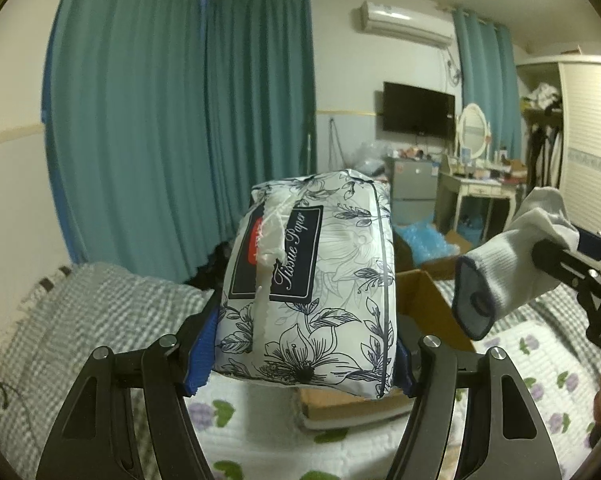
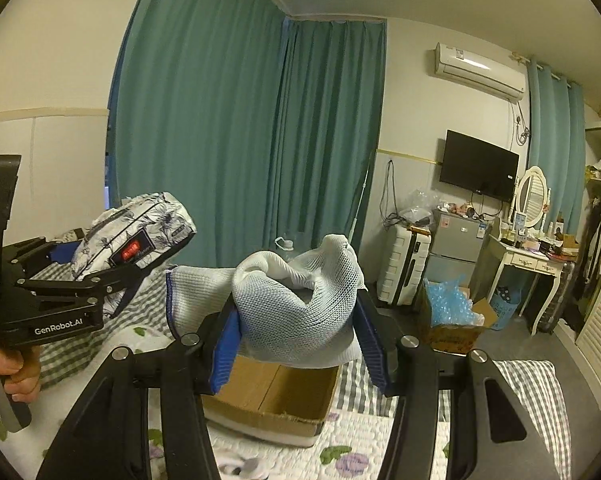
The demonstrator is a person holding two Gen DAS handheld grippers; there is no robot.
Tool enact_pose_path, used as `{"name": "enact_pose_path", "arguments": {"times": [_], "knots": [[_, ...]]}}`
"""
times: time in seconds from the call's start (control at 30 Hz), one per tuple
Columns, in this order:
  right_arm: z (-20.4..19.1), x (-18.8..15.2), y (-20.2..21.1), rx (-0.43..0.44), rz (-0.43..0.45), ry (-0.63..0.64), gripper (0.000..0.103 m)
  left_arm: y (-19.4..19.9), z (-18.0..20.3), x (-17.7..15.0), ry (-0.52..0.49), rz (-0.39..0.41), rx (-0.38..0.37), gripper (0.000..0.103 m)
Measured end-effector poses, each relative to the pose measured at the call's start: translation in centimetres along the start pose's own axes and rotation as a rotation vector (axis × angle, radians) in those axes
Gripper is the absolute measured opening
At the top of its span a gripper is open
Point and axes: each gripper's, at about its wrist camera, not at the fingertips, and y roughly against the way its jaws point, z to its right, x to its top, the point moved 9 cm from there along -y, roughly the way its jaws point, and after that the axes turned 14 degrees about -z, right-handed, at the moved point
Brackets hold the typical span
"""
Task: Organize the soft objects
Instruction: 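Lift the tissue pack and glove and carry both over the cardboard box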
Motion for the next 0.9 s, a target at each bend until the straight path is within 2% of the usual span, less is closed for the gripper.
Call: {"name": "enact_pose_path", "arguments": {"times": [0.17,0.3,0.6,0.8,0.9], "knots": [[0.2,0.1,-3.3,-0.032,-0.009,0.025,0.053,-3.1,0.2,0.5,-0.013,-0.002,-0.015,0.069],[0.3,-0.6,-7.0,-0.031,-0.06,0.018,0.054,-5.7,0.1,0.3,-0.01,-0.037,-0.019,0.069],[0.7,-3.9,-14.6,-0.051,-0.212,0.049,0.054,-13.1,0.6,-1.7,-0.004,-0.201,-0.042,0.069],[0.2,-6.1,-17.4,-0.059,-0.289,0.116,0.054,-14.4,3.1,-1.6,-0.083,-0.201,-0.005,0.069],[-0.7,-6.9,-18.3,-0.011,-0.337,0.127,0.054,-14.8,3.8,-1.2,-0.092,-0.209,-0.004,0.069]]}}
